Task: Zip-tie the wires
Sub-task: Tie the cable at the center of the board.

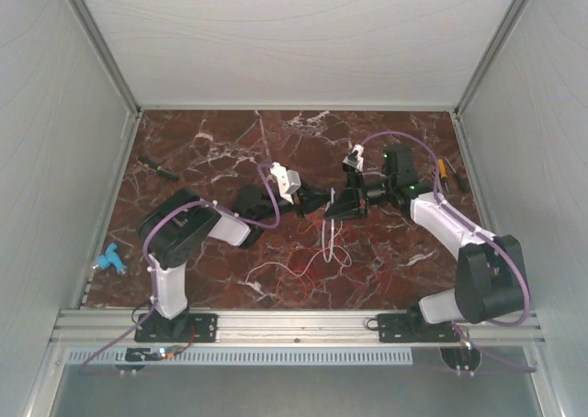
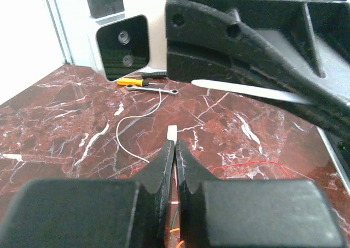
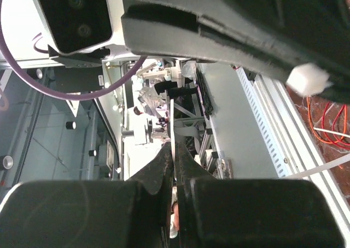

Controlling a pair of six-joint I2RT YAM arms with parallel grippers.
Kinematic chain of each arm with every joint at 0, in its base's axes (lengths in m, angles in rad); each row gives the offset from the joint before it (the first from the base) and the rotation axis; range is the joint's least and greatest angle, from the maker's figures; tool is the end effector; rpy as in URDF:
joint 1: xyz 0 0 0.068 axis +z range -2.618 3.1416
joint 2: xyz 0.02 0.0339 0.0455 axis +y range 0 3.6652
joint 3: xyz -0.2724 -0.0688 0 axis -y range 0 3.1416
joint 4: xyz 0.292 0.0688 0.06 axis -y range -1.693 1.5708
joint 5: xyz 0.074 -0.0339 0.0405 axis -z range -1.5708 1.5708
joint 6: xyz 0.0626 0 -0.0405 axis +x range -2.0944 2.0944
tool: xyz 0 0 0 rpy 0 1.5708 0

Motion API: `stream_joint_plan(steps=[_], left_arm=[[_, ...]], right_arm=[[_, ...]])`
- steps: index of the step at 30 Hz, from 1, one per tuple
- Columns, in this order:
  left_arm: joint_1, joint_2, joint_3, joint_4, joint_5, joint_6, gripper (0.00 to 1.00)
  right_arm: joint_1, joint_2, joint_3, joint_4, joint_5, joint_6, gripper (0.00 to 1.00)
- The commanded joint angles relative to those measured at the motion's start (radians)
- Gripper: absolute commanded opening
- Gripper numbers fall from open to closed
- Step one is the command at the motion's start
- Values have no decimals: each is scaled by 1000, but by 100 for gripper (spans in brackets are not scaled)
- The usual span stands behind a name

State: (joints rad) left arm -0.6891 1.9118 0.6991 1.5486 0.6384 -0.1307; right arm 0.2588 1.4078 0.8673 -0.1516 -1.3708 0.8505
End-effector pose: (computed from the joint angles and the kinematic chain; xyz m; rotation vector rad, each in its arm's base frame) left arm 0.2749 -0.2748 0.1587 0.9074 1.0455 -1.0848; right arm 0.2971 0.1421 0.2283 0.1651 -2.3201 -2.0464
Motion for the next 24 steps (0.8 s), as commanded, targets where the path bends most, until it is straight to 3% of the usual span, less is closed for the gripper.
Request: stream_joint_plan(steps=[1,24], left_arm=[[1,-32,5,283,30,62,0],[0,-23,25,283,24,47,0]], right_arm=[[-9,-52,-30,-32,-34,2,0],[-4,-32,-118,92,-50,95,0]])
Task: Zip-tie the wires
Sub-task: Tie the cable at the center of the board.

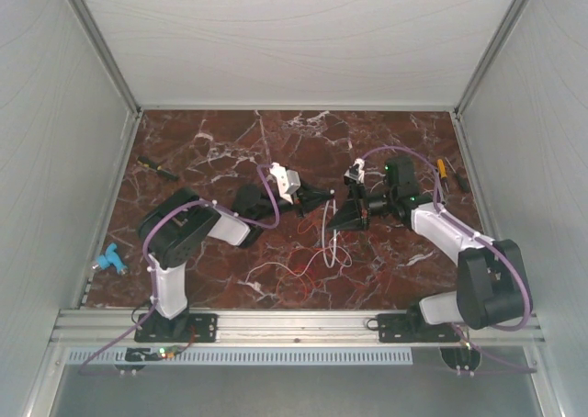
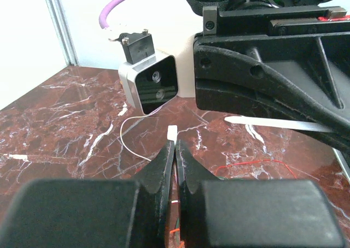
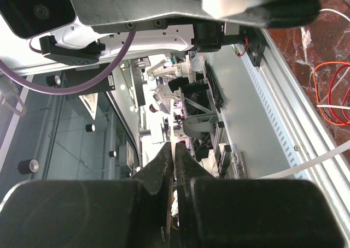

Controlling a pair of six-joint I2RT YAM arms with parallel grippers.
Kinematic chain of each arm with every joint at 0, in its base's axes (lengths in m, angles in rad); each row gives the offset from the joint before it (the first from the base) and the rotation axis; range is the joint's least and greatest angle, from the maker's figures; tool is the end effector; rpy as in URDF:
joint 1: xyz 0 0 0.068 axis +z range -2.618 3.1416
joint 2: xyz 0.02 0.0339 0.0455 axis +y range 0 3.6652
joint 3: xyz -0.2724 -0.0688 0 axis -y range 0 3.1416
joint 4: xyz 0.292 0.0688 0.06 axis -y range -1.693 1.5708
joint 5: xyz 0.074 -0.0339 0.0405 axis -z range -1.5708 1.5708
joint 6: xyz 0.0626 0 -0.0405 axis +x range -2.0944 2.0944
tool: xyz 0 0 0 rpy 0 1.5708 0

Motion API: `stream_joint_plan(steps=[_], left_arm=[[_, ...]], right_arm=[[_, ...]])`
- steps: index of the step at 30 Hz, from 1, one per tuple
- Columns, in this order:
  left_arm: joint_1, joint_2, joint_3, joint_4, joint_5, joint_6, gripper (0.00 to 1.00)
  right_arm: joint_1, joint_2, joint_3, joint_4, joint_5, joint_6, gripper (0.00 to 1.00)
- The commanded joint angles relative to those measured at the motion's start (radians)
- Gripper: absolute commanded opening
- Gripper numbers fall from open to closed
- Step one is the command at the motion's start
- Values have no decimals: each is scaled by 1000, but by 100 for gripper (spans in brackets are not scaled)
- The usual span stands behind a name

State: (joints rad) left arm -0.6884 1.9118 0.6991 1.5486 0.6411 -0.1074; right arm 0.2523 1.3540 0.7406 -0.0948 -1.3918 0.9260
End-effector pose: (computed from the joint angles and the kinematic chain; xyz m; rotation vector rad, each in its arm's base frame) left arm 0.2750 -0.2747 0.1587 0.9194 1.0318 -1.0664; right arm 0.2745 0.1344 0.2051 0.0683 -2.2642 -2.0091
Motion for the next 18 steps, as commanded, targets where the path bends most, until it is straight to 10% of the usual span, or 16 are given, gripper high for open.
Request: stream_joint_plan(steps=[1,18], left_arm=[[1,-23,26,283,24,23,0],[5,-38,20,283,31,18,0]], right_arm=[[2,27,15,37,-29,18,0],[-13,141,105,22,-32,-33,0]])
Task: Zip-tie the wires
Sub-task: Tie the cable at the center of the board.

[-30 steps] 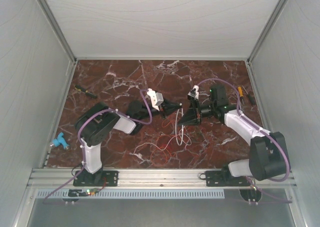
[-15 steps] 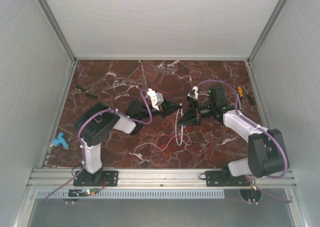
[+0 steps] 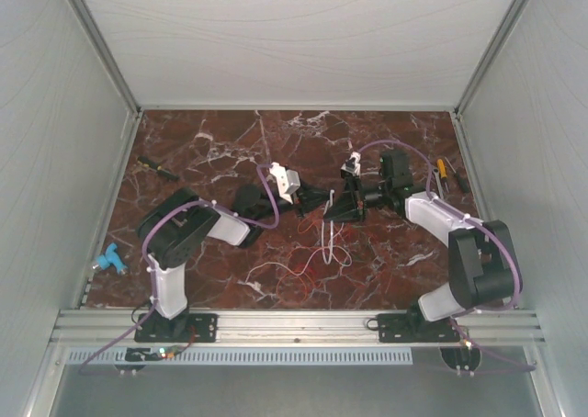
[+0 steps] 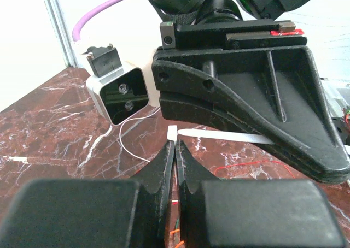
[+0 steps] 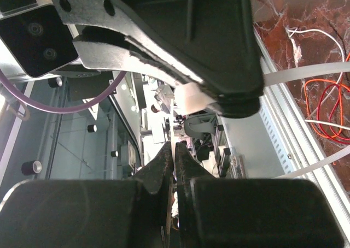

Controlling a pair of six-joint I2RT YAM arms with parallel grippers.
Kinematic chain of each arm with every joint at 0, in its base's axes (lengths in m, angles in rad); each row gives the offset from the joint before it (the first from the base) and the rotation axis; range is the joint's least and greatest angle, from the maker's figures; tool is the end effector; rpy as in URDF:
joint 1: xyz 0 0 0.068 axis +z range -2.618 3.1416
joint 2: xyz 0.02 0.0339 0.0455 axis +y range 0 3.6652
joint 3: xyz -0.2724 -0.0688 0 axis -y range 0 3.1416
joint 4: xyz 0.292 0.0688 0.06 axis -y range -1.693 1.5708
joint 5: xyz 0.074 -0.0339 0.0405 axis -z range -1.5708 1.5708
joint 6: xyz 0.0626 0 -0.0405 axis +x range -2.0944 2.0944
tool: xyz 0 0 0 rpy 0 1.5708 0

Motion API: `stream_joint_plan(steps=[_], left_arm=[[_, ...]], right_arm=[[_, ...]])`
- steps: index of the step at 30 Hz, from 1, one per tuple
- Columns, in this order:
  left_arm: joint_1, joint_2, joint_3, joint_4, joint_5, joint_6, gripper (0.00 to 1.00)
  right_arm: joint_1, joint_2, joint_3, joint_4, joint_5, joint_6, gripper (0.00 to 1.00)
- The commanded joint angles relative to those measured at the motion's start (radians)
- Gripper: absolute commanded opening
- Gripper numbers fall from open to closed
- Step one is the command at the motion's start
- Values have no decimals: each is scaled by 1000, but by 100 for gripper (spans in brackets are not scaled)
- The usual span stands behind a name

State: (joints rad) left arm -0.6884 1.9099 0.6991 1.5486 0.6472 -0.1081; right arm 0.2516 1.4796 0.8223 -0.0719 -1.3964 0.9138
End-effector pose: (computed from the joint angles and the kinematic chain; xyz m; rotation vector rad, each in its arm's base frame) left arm 0.2746 -0.2747 0.1593 0.9241 1.0281 -1.0700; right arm 0.3007 0.1409 0.1973 0.0636 -2.2576 -2.0023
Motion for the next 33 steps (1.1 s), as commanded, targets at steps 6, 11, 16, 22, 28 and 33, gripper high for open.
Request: stream_joint_plan(steps=[6,11,16,22,28,33], left_arm=[[11,-35,20,283,24,14,0],[13,-35,20,283,32,11,0],[13,-38,21,283,37,10,0],[13,-37,22,283,42,11,0],[12,-35,26,283,48,8,0],[12,-31,29,283,50,6,0]], right_arm=[[-13,12,18,-14,-27,-33,0],[-19,16,29,-18,-27,-36,0],[-26,20,31,-17,-27,-39,0],[-25,33,43,-17,-27,-42,0],[-25,47,54,-19,-27,-44,0],[-17,53,58,-19,-29,-45,0]])
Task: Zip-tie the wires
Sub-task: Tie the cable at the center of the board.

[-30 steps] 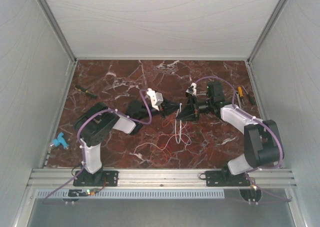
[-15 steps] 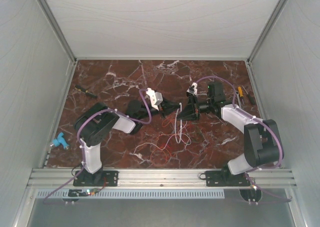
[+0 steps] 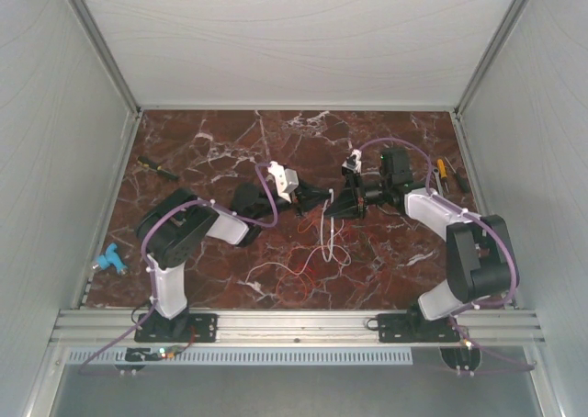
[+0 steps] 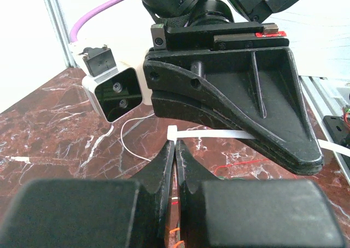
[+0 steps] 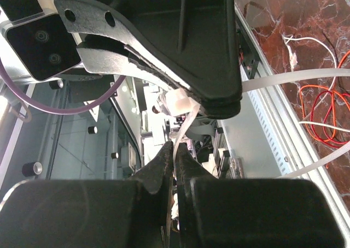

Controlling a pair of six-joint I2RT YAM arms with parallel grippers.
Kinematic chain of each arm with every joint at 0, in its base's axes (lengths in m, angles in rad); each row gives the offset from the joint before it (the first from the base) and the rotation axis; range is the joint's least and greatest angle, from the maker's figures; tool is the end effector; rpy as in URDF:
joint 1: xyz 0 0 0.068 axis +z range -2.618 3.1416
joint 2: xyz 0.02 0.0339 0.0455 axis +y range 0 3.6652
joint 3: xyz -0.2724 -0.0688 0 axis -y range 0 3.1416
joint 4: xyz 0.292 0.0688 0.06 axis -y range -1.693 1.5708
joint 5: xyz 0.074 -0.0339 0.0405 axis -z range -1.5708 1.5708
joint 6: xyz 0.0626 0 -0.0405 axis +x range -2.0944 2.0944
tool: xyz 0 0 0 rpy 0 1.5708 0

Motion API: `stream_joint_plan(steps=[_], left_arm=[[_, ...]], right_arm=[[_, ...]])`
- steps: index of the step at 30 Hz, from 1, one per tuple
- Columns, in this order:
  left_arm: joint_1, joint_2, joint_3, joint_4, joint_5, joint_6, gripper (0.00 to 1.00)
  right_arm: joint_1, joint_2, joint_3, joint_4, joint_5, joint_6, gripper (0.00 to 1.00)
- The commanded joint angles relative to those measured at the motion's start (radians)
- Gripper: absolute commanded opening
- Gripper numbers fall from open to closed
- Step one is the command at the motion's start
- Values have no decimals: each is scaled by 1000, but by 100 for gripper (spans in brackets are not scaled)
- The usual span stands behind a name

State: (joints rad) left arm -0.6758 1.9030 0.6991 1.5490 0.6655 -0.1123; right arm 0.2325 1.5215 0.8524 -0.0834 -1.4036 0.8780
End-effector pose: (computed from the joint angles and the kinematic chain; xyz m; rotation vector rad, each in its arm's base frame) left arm 0.2766 -0.2713 0.1617 0.9295 1.0210 -1.0720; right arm 0.3112 0.1371 0.1938 0.0648 -2.2660 -2.0156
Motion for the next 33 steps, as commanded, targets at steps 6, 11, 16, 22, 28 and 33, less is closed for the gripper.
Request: stream_joint_plan(steps=[6,11,16,22,28,33], left_arm=[[-1,-15,39,283,21,7,0],[-1,-7,40,283,9,5,0],[-1,-2,43,282,6,3,0],[2,3,42,283,-4,-1,0],[2,11,48,283,-7,-3,0],[4,18,57,283,-6,-9,0]], right_arm=[[16,3,30,-32,-22,-24,0],[15,-16,22,-48,-17,-32,0],[15,-23,21,-50,-16,-35,0],[15,-28,27,-59,-15,-33,0],[16,-39,19,-61,-17,-34,0],[15,-46,24,-59,-17,-30,0]])
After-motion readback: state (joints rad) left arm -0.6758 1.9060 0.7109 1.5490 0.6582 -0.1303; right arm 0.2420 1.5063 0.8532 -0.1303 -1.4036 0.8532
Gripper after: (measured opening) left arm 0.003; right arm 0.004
